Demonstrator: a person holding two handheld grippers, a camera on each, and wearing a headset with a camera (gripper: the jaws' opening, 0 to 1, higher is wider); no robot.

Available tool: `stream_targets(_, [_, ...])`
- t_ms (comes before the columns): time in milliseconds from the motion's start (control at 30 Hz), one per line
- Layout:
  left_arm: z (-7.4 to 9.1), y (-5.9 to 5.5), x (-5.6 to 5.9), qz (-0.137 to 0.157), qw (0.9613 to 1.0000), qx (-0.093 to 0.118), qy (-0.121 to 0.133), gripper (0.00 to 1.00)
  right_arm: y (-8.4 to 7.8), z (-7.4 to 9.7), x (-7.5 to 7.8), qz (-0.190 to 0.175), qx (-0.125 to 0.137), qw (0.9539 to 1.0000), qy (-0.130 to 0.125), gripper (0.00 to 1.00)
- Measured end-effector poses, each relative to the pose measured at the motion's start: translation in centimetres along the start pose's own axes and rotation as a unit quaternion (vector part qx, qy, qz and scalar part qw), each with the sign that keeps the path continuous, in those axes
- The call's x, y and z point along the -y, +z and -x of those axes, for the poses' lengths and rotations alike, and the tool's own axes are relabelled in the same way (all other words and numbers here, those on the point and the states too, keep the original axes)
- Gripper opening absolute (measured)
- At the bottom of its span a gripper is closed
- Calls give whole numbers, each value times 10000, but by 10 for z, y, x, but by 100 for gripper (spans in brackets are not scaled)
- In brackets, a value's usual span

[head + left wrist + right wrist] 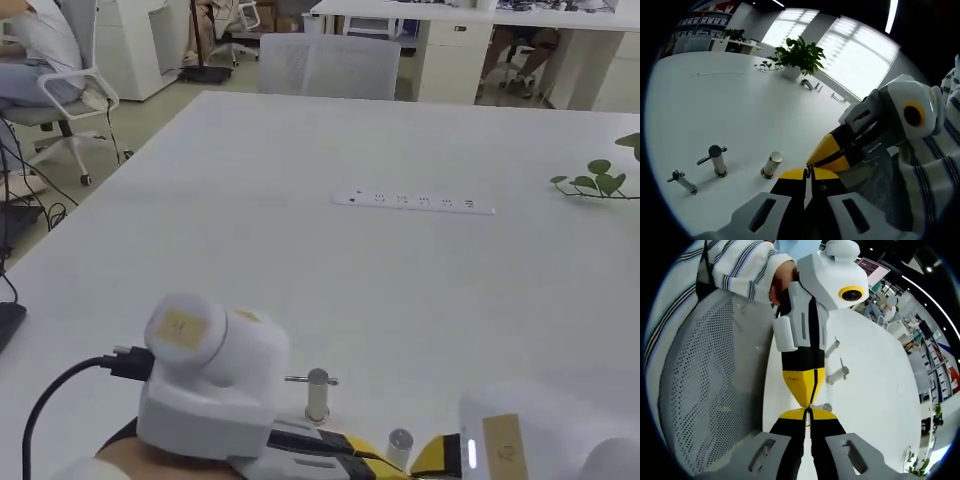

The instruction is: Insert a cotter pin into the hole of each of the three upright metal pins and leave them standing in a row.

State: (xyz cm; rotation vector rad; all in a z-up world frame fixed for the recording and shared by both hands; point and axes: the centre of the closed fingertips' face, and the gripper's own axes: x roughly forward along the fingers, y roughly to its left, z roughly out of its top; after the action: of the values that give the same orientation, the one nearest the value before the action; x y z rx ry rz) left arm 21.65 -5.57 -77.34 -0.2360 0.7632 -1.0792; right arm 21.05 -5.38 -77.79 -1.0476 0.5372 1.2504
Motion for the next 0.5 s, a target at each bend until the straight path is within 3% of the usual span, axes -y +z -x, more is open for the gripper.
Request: stream_targets(500, [1,1,0,62,10000,27,8,1,1,1,1,23,11,10000,-57,3])
